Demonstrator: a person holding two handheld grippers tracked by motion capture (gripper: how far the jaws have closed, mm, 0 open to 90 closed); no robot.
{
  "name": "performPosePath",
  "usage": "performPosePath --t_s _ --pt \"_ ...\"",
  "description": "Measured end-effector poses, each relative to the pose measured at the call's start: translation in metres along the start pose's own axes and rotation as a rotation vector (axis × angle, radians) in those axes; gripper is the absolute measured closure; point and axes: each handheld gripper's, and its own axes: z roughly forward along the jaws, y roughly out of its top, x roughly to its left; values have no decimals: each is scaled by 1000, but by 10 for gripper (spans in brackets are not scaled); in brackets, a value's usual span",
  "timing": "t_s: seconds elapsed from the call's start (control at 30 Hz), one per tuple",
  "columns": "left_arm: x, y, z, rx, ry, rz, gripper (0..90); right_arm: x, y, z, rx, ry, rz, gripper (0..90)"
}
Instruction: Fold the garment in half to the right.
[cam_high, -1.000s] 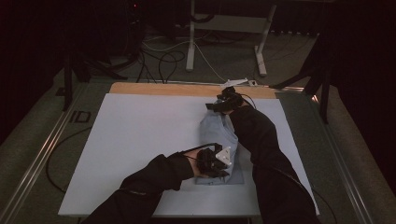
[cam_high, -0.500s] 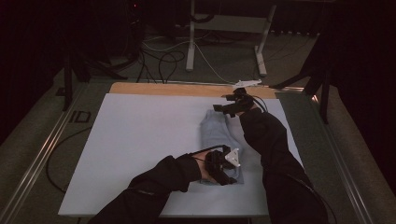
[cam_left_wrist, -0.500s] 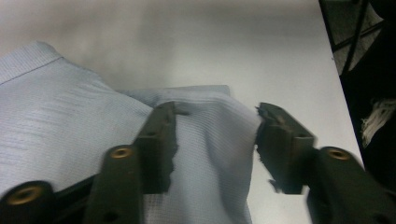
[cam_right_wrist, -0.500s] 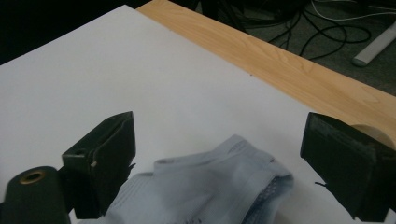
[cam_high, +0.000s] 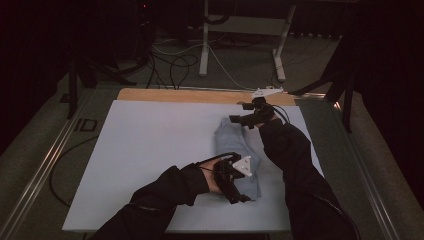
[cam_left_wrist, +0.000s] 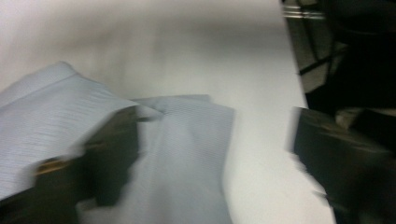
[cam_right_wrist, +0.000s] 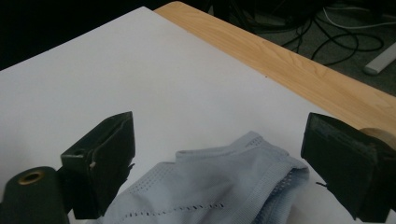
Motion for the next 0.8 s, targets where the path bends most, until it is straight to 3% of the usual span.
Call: performPosePath --t_s 0.17,0.27,0.63,0.8 --pt "-1 -3 -6 -12 8 -17 42 5 -1 -3 5 4 -15 101" --pt "-2 -4 -12 -24 10 -6 9 7 -3 -4 -3 11 -9 101" --pt "0 -17 -30 -58 46 -32 5 16 -6 -7 -15 21 -41 103" --pt "-3 -31 -48 -87 69 -74 5 17 -10 -11 -17 20 -56 105"
